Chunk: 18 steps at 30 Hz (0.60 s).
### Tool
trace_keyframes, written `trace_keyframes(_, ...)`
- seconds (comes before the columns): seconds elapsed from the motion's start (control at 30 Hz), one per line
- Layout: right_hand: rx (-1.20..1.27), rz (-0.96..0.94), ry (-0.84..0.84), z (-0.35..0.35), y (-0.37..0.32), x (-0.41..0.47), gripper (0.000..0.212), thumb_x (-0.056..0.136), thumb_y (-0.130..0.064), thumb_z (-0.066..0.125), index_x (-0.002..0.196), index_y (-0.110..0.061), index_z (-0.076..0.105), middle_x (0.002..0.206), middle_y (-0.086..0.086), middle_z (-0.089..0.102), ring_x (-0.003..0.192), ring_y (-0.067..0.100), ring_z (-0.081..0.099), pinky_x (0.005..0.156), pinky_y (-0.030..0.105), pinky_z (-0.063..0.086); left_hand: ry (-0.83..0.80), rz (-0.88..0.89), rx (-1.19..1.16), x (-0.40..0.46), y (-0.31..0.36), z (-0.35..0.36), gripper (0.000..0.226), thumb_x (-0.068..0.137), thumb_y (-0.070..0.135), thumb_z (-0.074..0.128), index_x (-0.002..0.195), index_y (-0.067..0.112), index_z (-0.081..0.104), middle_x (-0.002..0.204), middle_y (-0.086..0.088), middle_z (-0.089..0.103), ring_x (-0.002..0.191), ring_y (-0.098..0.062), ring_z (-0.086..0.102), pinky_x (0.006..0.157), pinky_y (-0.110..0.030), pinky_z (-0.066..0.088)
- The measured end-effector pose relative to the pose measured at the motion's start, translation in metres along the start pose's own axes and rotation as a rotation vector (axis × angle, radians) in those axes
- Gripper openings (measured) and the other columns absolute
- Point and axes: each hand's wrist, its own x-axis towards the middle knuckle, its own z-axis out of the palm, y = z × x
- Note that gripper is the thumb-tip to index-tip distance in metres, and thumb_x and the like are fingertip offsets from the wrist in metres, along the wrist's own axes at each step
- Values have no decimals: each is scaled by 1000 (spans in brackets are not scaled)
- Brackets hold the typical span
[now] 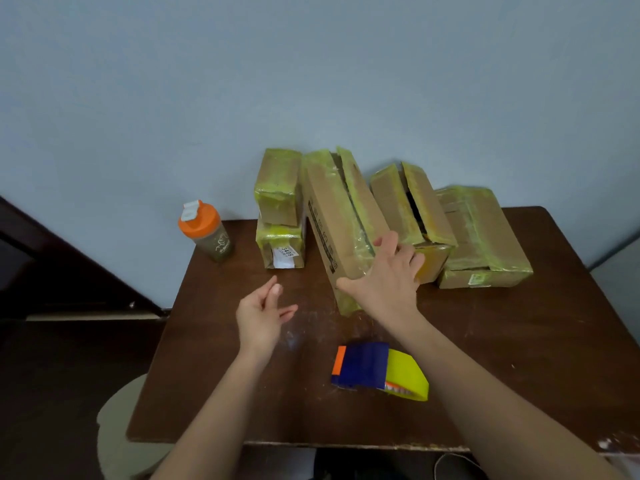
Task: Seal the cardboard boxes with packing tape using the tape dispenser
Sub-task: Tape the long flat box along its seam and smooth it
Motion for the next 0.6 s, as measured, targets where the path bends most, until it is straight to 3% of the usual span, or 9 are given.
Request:
trace_keyframes(0.13,23,-159,49,5,-12,-16,82,54,-45,82,116,-23,32,128,9,34,116,29,30,97,46,41,174,-15,-59,-12,-3,-19,41,103,25,39,144,19,42,103,-12,70,75,-19,72,71,-32,58)
trace_keyframes(0.27,4,-285,15,14,-18,-27,82,53,-46,80,117,-24,34,127,5,34,115,25,30,99,46,40,311,-42,-36,-7,-9,-42,63,96,-12,38,150,19,28,136,2,44,93,-21,66,79,-33,56)
trace_keyframes(0.37,-23,-410,-75,23,-17,-30,80,52,-46,79,115,-27,33,125,0,32,113,21,30,102,47,38,403,33,117,-2,-10,-55,57,91,-13,40,142,12,41,143,-8,36,97,-17,58,90,-33,51)
trace_keyframes(0.43,-80,-515,-160,29,-15,-28,77,53,-44,79,110,-31,30,120,-6,28,108,16,28,108,50,33,503,102,161,0,-10,-62,36,96,0,46,131,6,52,136,-13,38,97,-20,55,94,-29,44)
trace_keyframes(0.5,-172,-595,-281,35,-13,-25,76,55,-40,80,105,-35,24,116,-10,25,105,11,23,116,53,21,593,170,184,3,-14,-70,24,97,10,52,117,3,63,121,-13,53,91,-18,55,90,-25,43)
trace_keyframes(0.6,-316,-651,-396,46,-11,-15,73,59,-36,83,104,-34,25,121,-11,29,111,11,26,119,56,6,532,122,99,6,-22,-84,17,88,13,68,102,5,74,90,-4,71,76,-21,66,78,-33,54)
